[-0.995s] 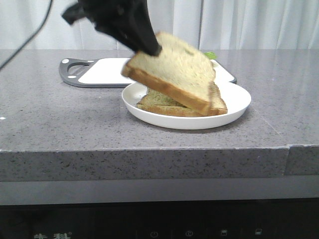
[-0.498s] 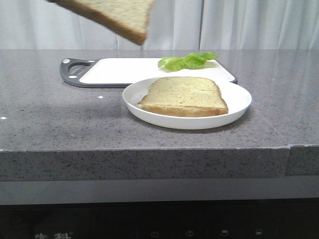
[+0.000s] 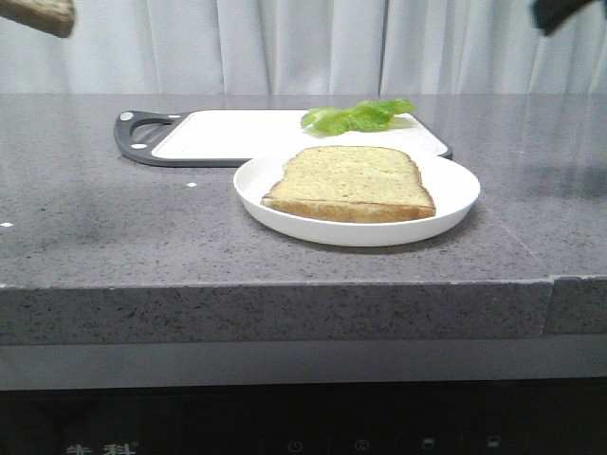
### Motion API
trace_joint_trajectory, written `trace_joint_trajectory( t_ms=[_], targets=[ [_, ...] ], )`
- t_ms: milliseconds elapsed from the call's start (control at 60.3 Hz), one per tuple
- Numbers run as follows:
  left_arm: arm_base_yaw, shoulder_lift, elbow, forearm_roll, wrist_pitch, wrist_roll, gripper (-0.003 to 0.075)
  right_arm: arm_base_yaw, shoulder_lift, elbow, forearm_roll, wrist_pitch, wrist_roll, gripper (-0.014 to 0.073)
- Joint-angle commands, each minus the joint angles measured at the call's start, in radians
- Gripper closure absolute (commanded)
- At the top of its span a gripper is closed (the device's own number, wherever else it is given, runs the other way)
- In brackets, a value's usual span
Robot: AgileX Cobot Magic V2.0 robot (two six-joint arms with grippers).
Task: Left arm grabs bread, right arm adds lettuce
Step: 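Lift the top bread slice off the plate with the left gripper, then lower the right gripper onto the lettuce leaf on the cutting board, then grasp the lettuce leaf with the right gripper and lift it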
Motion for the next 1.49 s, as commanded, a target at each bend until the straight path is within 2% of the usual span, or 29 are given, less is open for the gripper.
trace_joint_trajectory(
  t_ms=[0,315,431,531,713,763,979,1028,1227,1343,1476],
  targets=[
    [-0.001,-0.006,-0.025,0.028,-0.019,-0.02,0.0741,0.036,0.098,-0.195,-0.002,0.009,-0.061,0.0088],
    [-0.001,-0.006,-0.025,0.028,-0.019,-0.02,0.0741,0.09,0.576,-0.84,0.0,0.388,-0.084,0.0088],
    [-0.001,-0.006,-0.025,0.028,-0.019,-0.02,0.0741,0.101,0.683,-1.002,0.016,0.467,-0.085,0.0088],
    [-0.001,-0.006,-0.025,0.028,-0.018,-0.02,0.0741,0.104,0.747,-1.072,0.04,0.485,-0.085,0.0088],
    [-0.001,-0.006,-0.025,0.028,-0.01,-0.02,0.0741,0.101,0.79,-1.084,0.034,0.486,-0.085,0.0118],
    [-0.001,-0.006,-0.025,0.028,-0.008,-0.02,0.0741,0.101,0.793,-1.084,0.033,0.488,-0.085,0.0179],
    [-0.001,-0.006,-0.025,0.031,0.02,-0.02,0.0741,0.098,0.789,-1.084,0.034,0.492,-0.085,0.0587],
    [-0.001,-0.006,-0.025,0.031,0.027,-0.02,0.0741,0.098,0.784,-1.084,0.034,0.497,-0.085,0.0647],
    [-0.001,-0.006,-0.025,0.031,0.028,-0.02,0.0741,0.098,0.73,-1.084,0.04,0.547,-0.085,0.0662],
    [-0.001,-0.006,-0.025,0.031,0.028,-0.02,0.0741,0.098,0.671,-1.07,0.042,0.583,-0.085,0.0636],
    [-0.001,-0.006,-0.025,0.029,0.028,-0.02,0.0741,0.103,0.553,-0.964,0.071,0.569,-0.084,0.0631]
  ],
)
